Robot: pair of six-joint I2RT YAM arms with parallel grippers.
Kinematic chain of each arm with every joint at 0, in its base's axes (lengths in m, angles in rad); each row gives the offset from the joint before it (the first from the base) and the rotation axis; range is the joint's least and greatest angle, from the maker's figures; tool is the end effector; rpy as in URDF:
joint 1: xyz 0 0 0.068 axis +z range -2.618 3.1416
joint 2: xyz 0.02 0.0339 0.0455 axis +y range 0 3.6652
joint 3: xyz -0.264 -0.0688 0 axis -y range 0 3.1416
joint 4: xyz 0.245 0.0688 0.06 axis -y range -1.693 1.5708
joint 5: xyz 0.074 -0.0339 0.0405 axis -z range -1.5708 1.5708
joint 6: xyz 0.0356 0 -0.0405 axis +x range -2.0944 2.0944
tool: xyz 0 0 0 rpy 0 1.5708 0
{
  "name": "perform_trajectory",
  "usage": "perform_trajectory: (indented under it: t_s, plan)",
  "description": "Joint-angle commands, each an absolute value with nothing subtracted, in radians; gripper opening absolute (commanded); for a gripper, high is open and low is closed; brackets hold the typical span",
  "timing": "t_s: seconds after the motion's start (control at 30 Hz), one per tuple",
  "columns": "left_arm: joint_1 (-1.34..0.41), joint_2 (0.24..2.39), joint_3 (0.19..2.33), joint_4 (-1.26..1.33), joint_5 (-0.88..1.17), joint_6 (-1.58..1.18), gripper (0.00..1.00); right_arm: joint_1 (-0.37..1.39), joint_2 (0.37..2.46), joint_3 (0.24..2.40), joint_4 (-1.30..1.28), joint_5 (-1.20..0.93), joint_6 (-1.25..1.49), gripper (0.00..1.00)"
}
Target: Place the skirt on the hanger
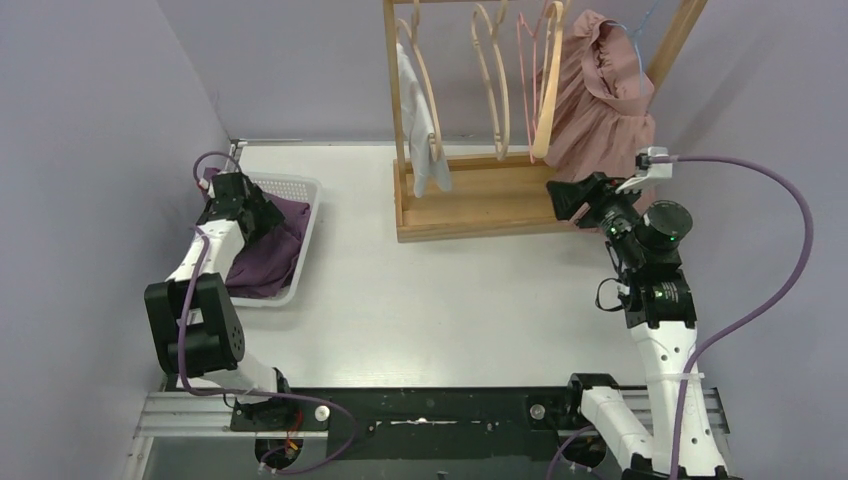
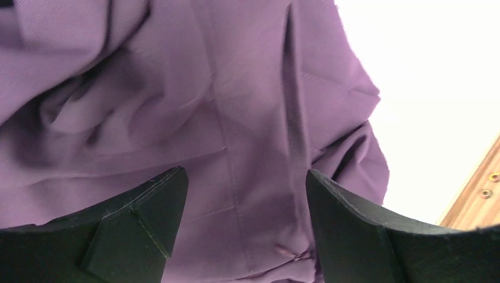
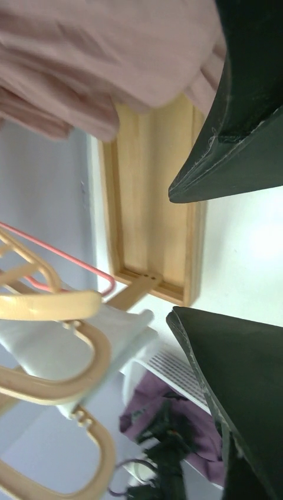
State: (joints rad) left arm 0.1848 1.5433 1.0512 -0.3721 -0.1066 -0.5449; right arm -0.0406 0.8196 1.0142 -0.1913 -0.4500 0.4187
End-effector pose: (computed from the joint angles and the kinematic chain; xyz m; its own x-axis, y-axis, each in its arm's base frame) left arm 0.3218 0.0640 0.2313 -0.5095 -0.6196 -0.5972 -0.6018 0.7526 -0.2673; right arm 0.1751 0.0084 0.4130 -0.1588 0.3728 -0.9142 -0.3650 0.8382 0.4053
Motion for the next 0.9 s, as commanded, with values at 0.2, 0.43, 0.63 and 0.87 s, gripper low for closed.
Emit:
perform_trajectory:
  t_s: [0.2, 0.43, 0.63, 0.87]
  plan:
    - [0.157, 1.674, 1.269, -0.443, -0.182, -0.56, 0.68, 0.118, 0.784, 0.908, -0.183, -0.371, 0.428, 0.65]
    - [0.101, 1.856, 1.406, -0.604, -0.409, -0.583, 0.66, 0.151, 0.786, 0.911, -0.205, -0.293, 0.375, 0.64]
    - [0.088, 1.878, 1.405, -0.596, -0.445, -0.585, 0.34, 0.16, 0.776, 0.91, -0.228, -0.271, 0.354, 0.63]
    - [0.048, 1.737, 1.442, -0.595, -0.499, -0.506, 0.0, 0.164, 0.764, 0.916, -0.228, -0.249, 0.354, 0.63]
